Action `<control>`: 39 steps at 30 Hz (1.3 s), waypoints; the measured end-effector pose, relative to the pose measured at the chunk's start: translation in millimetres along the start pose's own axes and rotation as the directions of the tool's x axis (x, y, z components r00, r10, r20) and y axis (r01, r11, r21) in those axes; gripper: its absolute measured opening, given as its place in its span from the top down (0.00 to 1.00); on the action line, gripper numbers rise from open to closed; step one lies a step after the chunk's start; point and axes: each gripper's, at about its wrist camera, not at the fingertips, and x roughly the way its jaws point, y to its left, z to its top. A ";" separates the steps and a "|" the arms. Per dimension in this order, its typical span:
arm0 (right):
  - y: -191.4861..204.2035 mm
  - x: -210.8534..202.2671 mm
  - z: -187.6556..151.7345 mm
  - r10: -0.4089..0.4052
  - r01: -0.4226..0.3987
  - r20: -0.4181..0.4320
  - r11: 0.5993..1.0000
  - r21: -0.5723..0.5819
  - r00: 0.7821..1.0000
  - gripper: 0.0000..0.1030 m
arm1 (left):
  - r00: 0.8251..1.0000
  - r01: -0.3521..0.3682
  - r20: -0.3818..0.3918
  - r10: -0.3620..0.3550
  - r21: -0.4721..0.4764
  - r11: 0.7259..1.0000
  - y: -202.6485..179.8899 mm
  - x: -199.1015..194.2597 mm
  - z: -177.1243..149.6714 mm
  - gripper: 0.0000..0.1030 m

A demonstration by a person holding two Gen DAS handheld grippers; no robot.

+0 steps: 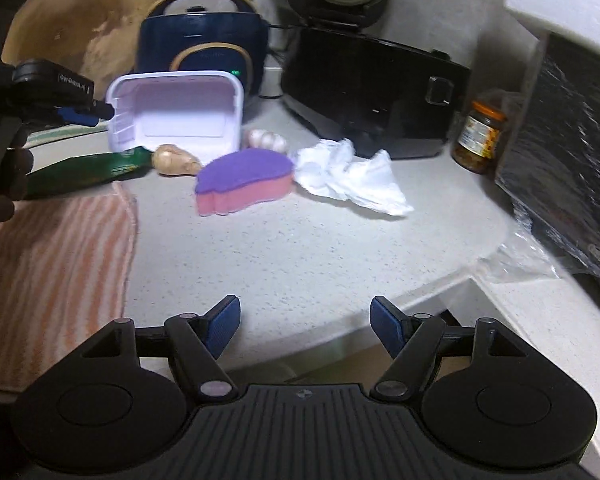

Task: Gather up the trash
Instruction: 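Grasp the rim of the white plastic tray with the left tool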

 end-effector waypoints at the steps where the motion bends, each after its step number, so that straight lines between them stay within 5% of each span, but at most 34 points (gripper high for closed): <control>1: -2.8 1.2 -0.3 -0.007 0.007 -0.007 1.000 0.019 1.000 0.30 | 1.000 -0.020 -0.002 0.020 0.002 1.000 1.4 7.8 2.4 0.77; 11: -35.3 2.4 -13.5 -0.072 0.082 -0.070 0.984 0.158 0.995 0.29 | 1.000 0.019 -0.004 -0.020 -0.054 0.998 11.9 52.8 12.3 0.75; 18: -57.8 5.2 -22.2 -0.072 0.094 -0.095 0.965 0.247 0.993 0.29 | 0.997 0.077 -0.014 -0.080 -0.155 0.985 17.5 42.3 12.4 0.81; 24: -62.7 12.9 -19.5 -0.029 0.050 -0.087 0.967 0.252 0.996 0.29 | 0.996 -0.035 -0.086 0.019 -0.187 0.982 9.9 19.3 3.7 0.82; 39: -45.4 27.6 17.4 0.136 -0.141 0.041 0.978 0.156 0.990 0.29 | 0.985 0.108 -0.121 -0.125 -0.141 0.984 -23.9 -66.4 -19.7 0.85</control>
